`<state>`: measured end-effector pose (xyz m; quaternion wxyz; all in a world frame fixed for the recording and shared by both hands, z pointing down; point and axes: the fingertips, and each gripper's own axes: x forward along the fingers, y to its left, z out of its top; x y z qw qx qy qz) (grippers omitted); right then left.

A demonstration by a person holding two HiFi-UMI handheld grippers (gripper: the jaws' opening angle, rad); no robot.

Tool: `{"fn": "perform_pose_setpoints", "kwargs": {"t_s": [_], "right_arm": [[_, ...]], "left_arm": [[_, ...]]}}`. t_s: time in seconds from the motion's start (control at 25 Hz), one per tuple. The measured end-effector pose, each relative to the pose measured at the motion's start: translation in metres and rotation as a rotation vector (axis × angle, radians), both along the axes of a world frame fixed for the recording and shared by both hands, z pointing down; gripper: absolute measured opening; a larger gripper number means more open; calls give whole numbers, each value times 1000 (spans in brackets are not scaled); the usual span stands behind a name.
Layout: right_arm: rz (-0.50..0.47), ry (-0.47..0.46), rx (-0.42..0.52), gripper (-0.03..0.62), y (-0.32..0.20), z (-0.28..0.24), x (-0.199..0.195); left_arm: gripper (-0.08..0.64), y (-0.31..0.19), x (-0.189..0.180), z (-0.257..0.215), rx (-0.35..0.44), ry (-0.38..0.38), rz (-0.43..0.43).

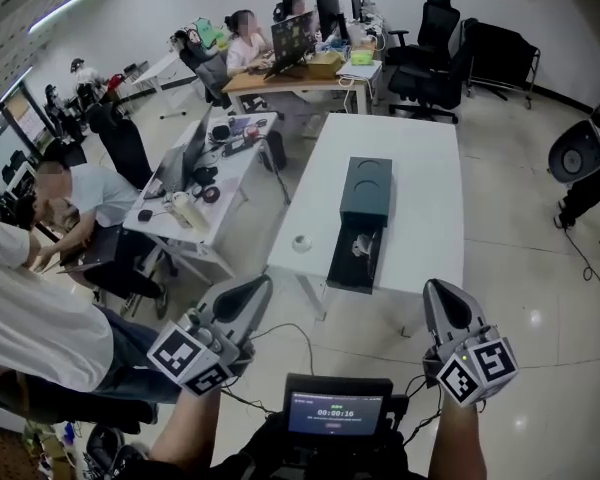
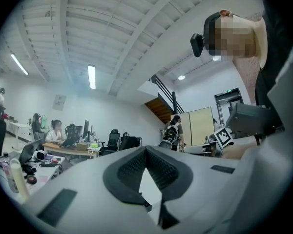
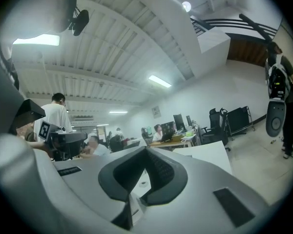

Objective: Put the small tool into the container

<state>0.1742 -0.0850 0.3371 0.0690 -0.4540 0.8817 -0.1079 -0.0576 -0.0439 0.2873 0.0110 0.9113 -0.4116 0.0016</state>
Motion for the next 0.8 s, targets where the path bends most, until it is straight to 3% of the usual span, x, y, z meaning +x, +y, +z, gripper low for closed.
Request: {"fn": "perform_pose_setpoints", "kwargs": {"t_s": [0.16, 0.4, 0.6, 0.8], "right_arm": [[5, 29, -7, 17, 54, -7, -54], [50, 52, 13, 17, 141, -25, -136], [99, 110, 29, 17, 223, -31, -183], [137, 168, 12, 17, 297, -26, -210]], "left_arm": [[6, 50, -47, 1, 9, -3, 27], [6, 124, -133, 5, 9, -8, -16], [6, 194, -170, 0, 26, 28, 77], [6, 250, -180, 5, 6, 51, 158]]}}
